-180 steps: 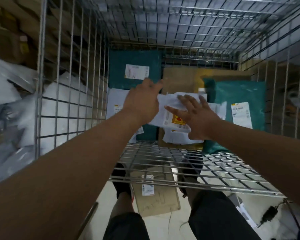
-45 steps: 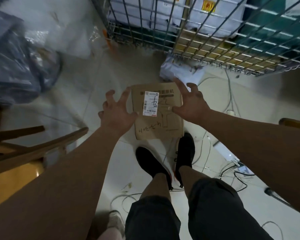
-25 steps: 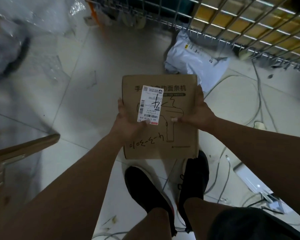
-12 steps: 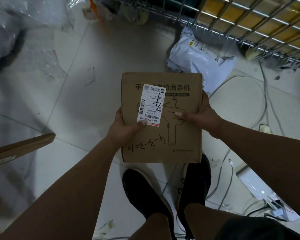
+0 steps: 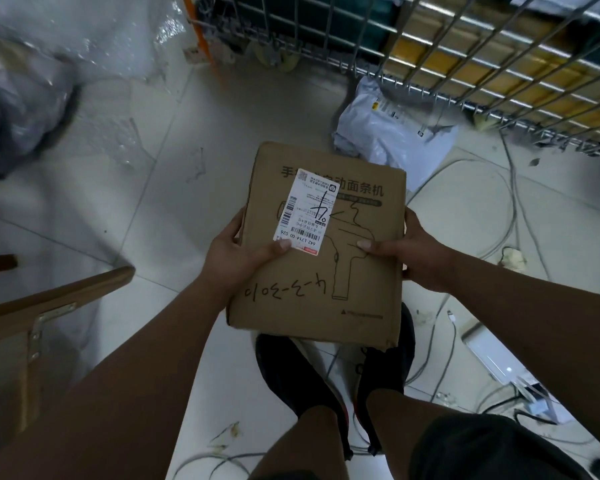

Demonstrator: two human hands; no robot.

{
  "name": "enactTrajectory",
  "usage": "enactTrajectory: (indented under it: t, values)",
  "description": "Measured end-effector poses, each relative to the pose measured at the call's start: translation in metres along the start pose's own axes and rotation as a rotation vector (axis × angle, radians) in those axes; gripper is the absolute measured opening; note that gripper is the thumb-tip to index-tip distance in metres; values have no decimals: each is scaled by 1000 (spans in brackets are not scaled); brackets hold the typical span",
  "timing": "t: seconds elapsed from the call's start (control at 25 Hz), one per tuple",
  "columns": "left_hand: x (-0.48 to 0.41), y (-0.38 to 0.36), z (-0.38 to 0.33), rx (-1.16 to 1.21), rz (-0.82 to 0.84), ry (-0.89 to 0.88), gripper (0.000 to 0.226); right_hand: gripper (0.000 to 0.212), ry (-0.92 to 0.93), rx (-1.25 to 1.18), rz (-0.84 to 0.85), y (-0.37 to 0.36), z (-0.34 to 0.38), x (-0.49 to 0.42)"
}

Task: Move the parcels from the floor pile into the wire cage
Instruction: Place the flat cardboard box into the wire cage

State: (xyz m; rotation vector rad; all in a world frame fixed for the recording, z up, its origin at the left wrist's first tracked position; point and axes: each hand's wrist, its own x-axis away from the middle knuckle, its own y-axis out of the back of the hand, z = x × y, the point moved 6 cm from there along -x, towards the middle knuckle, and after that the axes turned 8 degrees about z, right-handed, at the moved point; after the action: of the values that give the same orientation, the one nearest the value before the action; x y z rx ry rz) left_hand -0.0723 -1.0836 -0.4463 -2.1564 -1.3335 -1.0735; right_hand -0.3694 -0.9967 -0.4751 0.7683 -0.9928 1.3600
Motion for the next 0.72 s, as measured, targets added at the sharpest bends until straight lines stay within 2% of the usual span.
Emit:
enactTrajectory:
  t: [0.2, 0.28, 0.36, 0.44, 0.52, 0.6, 0.72]
  values:
    - [45, 24, -45, -109, -19, 24, 93, 120, -24, 31, 79, -16, 24, 60]
    - [65, 36, -69, -139, -16, 19, 91, 128, 50, 121, 17, -17, 48, 83]
    - [82, 46, -93, -196, 3, 18, 93, 139, 237, 342, -188, -11, 94, 104]
    - [98, 52, -117, -269, 32, 24, 96, 138, 435, 735, -259, -19, 146, 119]
    - [112, 53, -141, -349, 64, 27, 100, 134, 535, 1051, -120, -44, 194, 134]
    - [124, 52, -163, -439, 100, 32, 103, 132, 491, 1255, 94, -80, 236, 148]
    - [134, 44, -188, -575, 156, 10, 110, 136, 365, 1615, 298, -128, 277, 161]
